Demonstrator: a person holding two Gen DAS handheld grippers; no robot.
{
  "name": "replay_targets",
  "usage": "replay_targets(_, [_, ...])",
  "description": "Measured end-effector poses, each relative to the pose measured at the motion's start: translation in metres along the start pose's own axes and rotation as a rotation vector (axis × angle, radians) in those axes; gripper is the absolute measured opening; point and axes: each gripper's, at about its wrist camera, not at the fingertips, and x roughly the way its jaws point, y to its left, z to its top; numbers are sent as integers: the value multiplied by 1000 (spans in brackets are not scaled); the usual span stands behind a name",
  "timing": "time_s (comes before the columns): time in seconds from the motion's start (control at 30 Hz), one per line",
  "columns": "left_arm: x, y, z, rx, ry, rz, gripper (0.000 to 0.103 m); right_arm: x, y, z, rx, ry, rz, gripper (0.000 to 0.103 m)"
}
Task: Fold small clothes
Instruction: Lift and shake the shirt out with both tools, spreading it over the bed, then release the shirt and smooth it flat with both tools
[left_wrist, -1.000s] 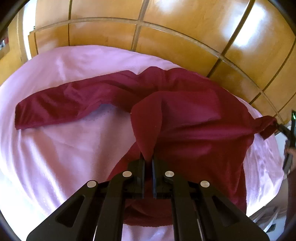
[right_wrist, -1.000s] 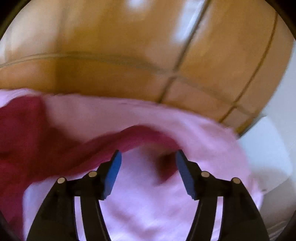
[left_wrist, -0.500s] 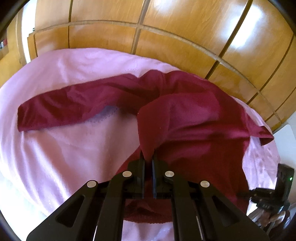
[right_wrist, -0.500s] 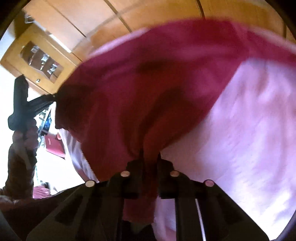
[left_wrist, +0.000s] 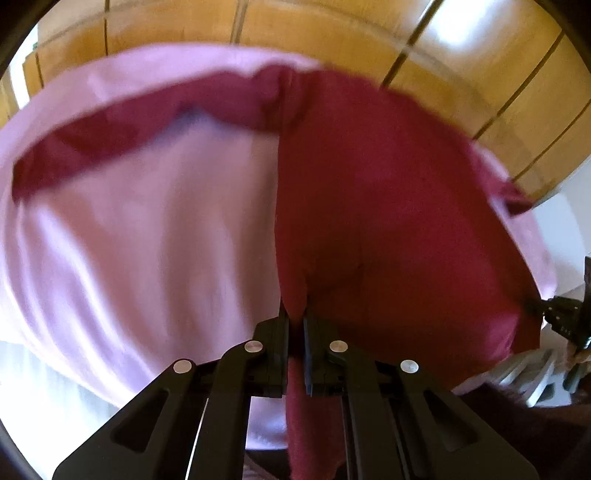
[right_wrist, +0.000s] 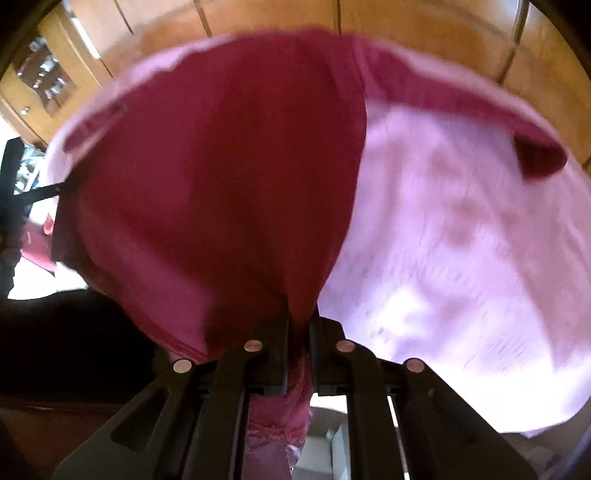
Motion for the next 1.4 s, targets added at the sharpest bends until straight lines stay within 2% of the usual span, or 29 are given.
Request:
replay_targets(0.03, [2, 4, -2, -22, -3, -8, 5, 6, -3, 0, 13, 10, -13, 25])
replay_targets(0.07, [-1, 16, -1, -74, -27, -46, 8, 6, -5, 3, 17, 1, -19, 45])
replay_targets(0.1, [-6, 27, 1, -128, -55, -65, 16, 2, -6, 7, 16, -23, -14, 54])
replay_targets(0.17, [-22, 58, 8, -246, -146, -15, 33, -12, -7, 23, 15, -105, -16, 63])
replay_targets(0.2, [-29, 75, 12, -298, -186, 18, 36, -19, -6, 31, 15, -143, -24, 70])
replay_targets(0.3, [-41, 124, 26, -459, -252, 82, 36, -29, 9, 61, 15, -256, 17, 75])
replay_targets(0.33, [-44, 147, 32, -540, -281, 99, 36, -24, 16, 72, 12, -273, 37, 76])
replay_targets(0.4, [-46, 173, 41, -613, -305, 136, 38, -11, 37, 91, -4, -283, 100, 77])
replay_targets(0.43, [-46, 189, 46, -662, -315, 183, 47, -4, 53, 98, -19, -281, 121, 77])
replay_targets(0.5, [-47, 209, 53, -719, -342, 217, 58, 14, 76, 111, -56, -277, 146, 77])
replay_targets(0.57, [-42, 226, 62, -757, -345, 268, 58, 29, 93, 119, -71, -270, 181, 77])
replay_targets(0.67, [-21, 244, 79, -779, -292, 316, 58, 45, 110, 133, -72, -256, 218, 77])
replay_targets(0.7, [-17, 247, 82, -787, -288, 325, 52, 51, 114, 136, -71, -252, 226, 77])
replay_targets(0.73, [-13, 249, 86, -781, -292, 336, 26, 49, 122, 131, -71, -249, 226, 77])
replay_targets(0.77, [-9, 249, 93, -755, -290, 346, 11, 53, 124, 131, -67, -242, 230, 77])
replay_targets(0.8, [-7, 248, 98, -737, -285, 330, 6, 57, 124, 131, -58, -233, 240, 77])
replay_targets(0.83, [-8, 250, 102, -729, -294, 346, 6, 53, 122, 124, -54, -226, 247, 77])
replay_targets(0.9, [-22, 256, 115, -702, -338, 429, 6, 56, 125, 121, -65, -206, 258, 77])
replay_targets(1.0, [-52, 271, 137, -735, -420, 505, 6, 61, 132, 116, -83, -184, 283, 76])
replay_targets(1.13, [-77, 277, 176, -704, -477, 632, 6, 72, 150, 110, -124, -188, 242, 79])
replay_targets(1.2, [-72, 273, 188, -659, -451, 680, 6, 74, 155, 111, -142, -199, 220, 80])
replay_targets(1.27, [-60, 275, 190, -635, -377, 742, 6, 74, 155, 112, -145, -202, 219, 81])
replay_targets(1.3, [-49, 277, 196, -650, -346, 734, 6, 72, 152, 111, -143, -201, 228, 81])
replay_targets(1.37, [-37, 284, 188, -714, -300, 699, 6, 68, 145, 112, -131, -193, 252, 79])
replay_targets(1.4, [-34, 287, 184, -732, -295, 680, 11, 65, 140, 114, -117, -189, 274, 79])
